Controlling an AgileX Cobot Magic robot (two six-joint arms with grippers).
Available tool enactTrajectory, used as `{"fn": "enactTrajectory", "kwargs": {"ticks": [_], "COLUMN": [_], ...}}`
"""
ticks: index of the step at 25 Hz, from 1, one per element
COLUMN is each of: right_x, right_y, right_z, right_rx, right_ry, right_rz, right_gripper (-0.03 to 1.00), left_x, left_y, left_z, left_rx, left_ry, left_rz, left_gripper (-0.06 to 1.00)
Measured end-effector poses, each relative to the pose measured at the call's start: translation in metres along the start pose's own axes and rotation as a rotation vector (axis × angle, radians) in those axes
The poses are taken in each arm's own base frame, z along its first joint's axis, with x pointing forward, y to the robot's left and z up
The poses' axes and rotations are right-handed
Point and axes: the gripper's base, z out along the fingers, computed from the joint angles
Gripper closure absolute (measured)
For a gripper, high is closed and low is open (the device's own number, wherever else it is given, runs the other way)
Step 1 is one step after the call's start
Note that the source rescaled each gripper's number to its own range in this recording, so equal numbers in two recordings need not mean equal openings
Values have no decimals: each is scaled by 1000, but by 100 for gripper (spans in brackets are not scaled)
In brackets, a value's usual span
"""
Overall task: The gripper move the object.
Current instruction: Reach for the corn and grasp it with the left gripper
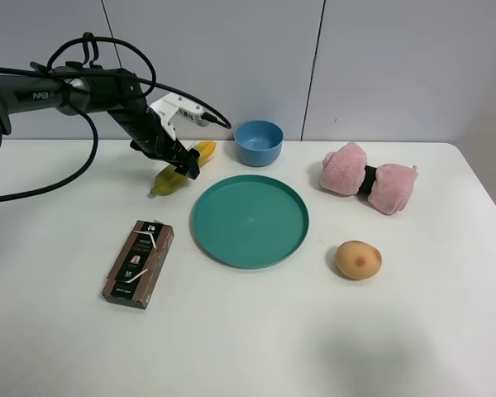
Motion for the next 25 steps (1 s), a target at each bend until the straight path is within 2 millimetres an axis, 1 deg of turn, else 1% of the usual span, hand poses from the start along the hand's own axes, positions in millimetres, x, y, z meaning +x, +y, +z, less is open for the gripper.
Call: {"fn": "enactTrajectory", "kwargs": {"ticks": [6, 12, 14, 16, 17, 19, 20, 21, 23, 24, 25], "right_x": [0, 0, 0, 0, 0, 0, 0, 0, 0, 0, 0], "right_y": [0, 0, 0, 0, 0, 0, 0, 0, 0, 0, 0], "right_z": [0, 0, 0, 0, 0, 0, 0, 0, 0, 0, 0], "right_rx": [0, 0, 0, 0, 0, 0, 0, 0, 0, 0, 0], "right_ry": [0, 0, 0, 0, 0, 0, 0, 0, 0, 0, 0], "right_rz": [0, 0, 0, 0, 0, 0, 0, 0, 0, 0, 0], "right_gripper": [-3, -3, -3, -3, -3, -3, -3, -3, -3, -3, -3], "left_x": [6, 5, 6, 7, 8, 9, 9, 10, 10, 10, 10], "left_y": [-1, 0, 1, 3, 3, 3, 3, 3, 3, 3, 3], "left_z": [13, 14, 14, 15, 17, 19, 19, 19, 19, 19, 19], "left_rx": [14, 7, 6, 5, 6, 8, 9, 9, 10, 10, 11], "left_ry": [15, -2, -3, 1, 4, 7, 8, 9, 10, 10, 12], "left_rz": [-18, -27, -30, -33, -34, -37, -37, -37, -38, -38, -38], "left_gripper": [-6, -5, -1, 7, 13, 30, 42, 57, 88, 94, 94]}}
